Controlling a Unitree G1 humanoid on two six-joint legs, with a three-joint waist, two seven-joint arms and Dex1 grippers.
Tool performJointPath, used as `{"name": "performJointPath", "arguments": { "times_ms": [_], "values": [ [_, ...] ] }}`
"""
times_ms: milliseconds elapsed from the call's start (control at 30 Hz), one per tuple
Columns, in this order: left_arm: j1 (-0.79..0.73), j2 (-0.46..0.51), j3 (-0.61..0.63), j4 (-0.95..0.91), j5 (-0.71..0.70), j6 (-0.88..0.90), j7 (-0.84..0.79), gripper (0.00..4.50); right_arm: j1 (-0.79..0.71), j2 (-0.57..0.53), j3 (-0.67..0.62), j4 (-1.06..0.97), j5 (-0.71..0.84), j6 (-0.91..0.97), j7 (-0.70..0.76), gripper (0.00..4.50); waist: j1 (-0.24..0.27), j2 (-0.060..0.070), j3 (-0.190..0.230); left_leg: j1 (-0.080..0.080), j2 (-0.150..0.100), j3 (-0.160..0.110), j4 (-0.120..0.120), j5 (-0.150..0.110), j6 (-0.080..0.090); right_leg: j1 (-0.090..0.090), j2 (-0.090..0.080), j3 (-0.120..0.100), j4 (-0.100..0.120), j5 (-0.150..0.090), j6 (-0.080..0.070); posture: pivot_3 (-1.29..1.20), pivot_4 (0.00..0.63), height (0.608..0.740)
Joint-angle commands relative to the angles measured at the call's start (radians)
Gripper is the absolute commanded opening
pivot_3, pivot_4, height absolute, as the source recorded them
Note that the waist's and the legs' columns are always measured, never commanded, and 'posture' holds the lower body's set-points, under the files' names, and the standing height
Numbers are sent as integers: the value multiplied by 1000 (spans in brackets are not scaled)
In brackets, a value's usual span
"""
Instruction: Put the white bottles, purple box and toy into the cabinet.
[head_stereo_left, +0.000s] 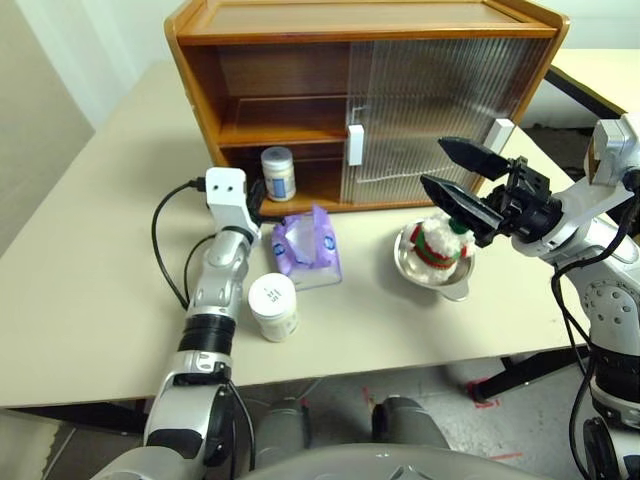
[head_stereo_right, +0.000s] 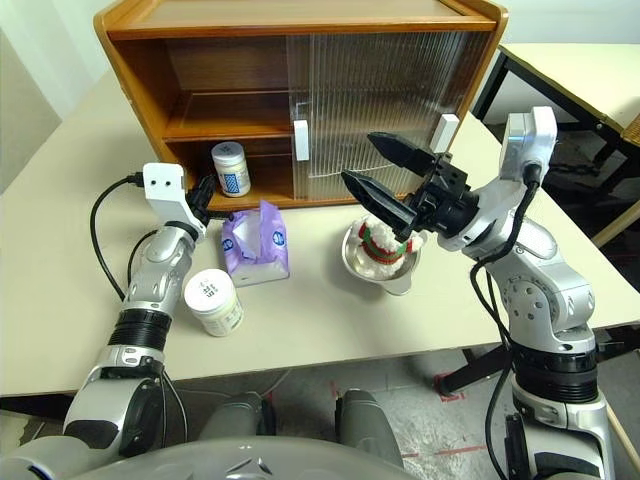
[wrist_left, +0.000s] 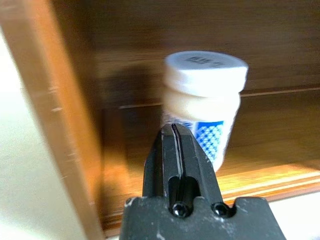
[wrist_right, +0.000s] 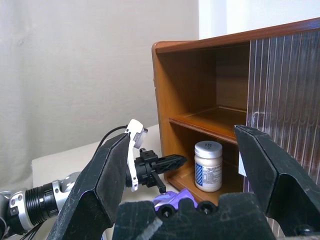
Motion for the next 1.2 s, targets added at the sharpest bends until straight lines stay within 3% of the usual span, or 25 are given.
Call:
{"name": "performJointPath", "arguments": {
  "times_ms": [33, 733, 1200],
  "values": [
    [-29, -10, -2, 44, 15, -8, 35, 34, -9, 0, 8, 2, 4, 7, 0, 4500, 0, 0, 0, 0, 0, 0, 0, 0, 0, 0, 0, 0, 0, 0, 0, -2, 0, 740],
    [-202, -31, 6, 362, 36, -141, 130, 34, -11, 1, 6, -7, 7, 11, -11, 4500, -1, 0, 0, 0, 0, 1, 0, 0, 0, 0, 0, 0, -1, 0, 1, -15, 0, 740],
    [-305, -7, 16, 577, 27, -218, 103, 34, -8, 0, 5, -13, 9, 13, -17, 4500, -1, 0, 0, -1, -1, 1, 0, 0, -1, 0, 0, 0, -1, -1, 2, -20, 0, 740]
  ]
}}
